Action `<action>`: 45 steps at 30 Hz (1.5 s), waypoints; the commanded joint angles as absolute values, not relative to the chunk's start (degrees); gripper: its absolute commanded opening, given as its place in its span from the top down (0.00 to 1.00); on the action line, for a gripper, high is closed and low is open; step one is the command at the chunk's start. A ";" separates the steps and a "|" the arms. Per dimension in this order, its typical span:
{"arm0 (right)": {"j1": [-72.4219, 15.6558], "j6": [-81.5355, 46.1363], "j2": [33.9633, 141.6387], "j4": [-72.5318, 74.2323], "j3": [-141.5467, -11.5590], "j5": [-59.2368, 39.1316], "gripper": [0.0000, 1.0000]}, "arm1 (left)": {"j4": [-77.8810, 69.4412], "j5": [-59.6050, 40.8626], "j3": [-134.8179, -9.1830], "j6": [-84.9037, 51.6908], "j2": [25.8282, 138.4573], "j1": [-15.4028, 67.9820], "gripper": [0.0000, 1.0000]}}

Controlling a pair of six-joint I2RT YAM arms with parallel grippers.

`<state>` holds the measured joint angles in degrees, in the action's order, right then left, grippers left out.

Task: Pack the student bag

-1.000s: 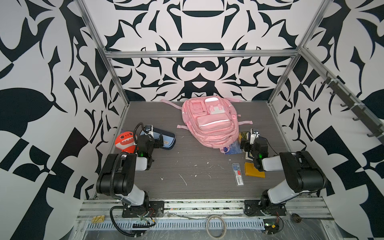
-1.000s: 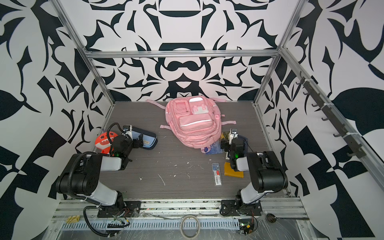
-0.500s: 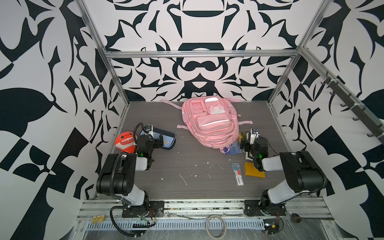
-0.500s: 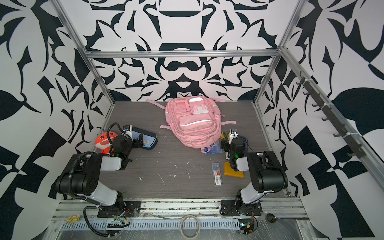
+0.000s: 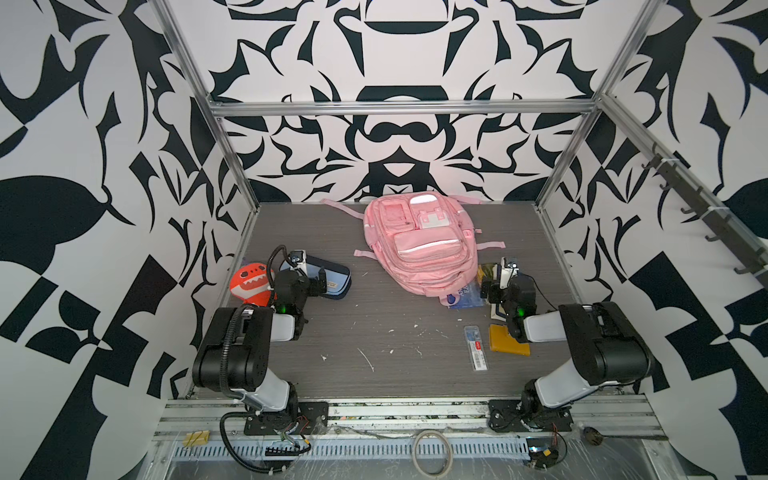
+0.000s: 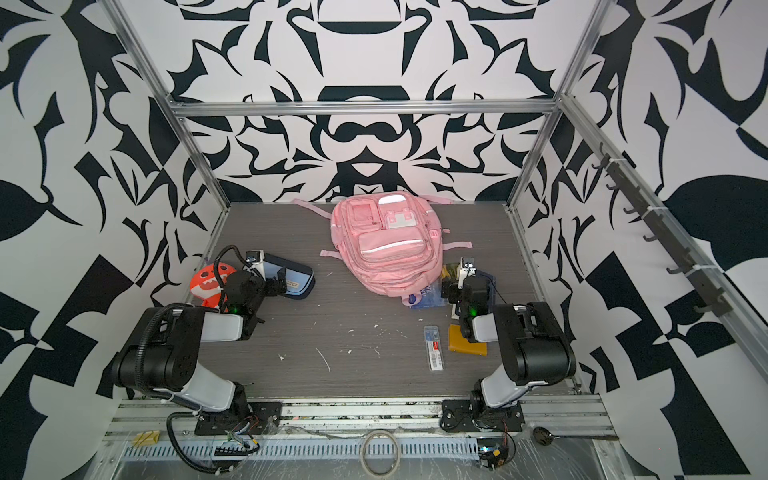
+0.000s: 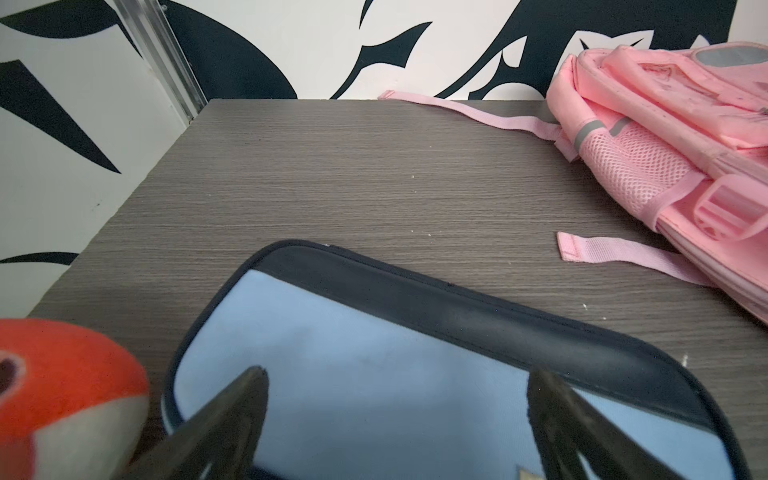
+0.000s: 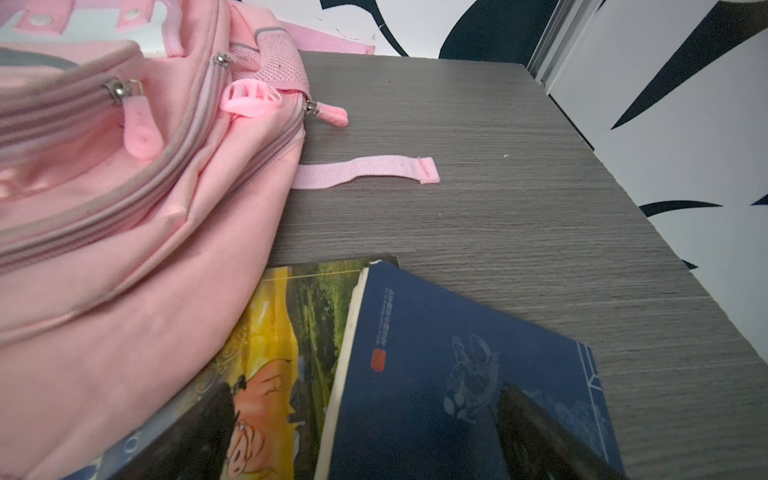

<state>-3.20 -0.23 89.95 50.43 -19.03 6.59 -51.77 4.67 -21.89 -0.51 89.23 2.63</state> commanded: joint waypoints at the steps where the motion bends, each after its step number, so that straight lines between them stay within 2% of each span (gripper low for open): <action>1: -3.43 -0.64 89.03 52.08 -20.46 6.42 0.00 | -52.92 4.09 -21.01 -0.35 89.30 2.64 0.01; 12: -3.44 -0.88 87.03 50.14 -20.53 7.03 0.00 | -51.29 1.72 -21.69 0.70 88.71 2.55 0.01; 16: -3.43 -0.98 84.07 50.13 -19.21 6.93 0.00 | -46.76 -1.72 -22.48 1.67 85.47 2.55 0.01; 26: -3.43 -1.16 75.47 43.82 -18.79 5.10 0.00 | -30.86 -2.44 -24.84 1.32 74.99 2.55 0.01; 29: -3.68 -2.15 71.29 36.96 -20.37 4.68 0.00 | -20.49 -2.80 -28.58 -0.68 70.66 2.55 0.01; 31: -3.87 -6.04 67.71 29.97 -22.41 8.07 0.00 | -10.26 -1.50 -33.11 -5.75 68.76 2.55 0.01; 33: -3.96 -12.21 64.79 20.17 -26.04 12.87 0.00 | -0.91 -1.28 -37.27 -11.00 67.55 2.64 0.01; 37: -3.98 -21.58 62.51 -0.09 -35.81 14.41 0.00 | 14.77 -0.06 -43.59 -22.88 65.66 3.94 0.01; 41: -4.04 -26.45 65.25 -17.36 -45.76 8.42 0.00 | 27.12 -7.31 -49.47 -30.40 68.33 4.48 0.01; 45: -4.72 -29.43 67.47 -23.33 -50.62 0.36 0.00 | 28.41 -11.90 -50.74 -33.51 69.17 11.60 0.01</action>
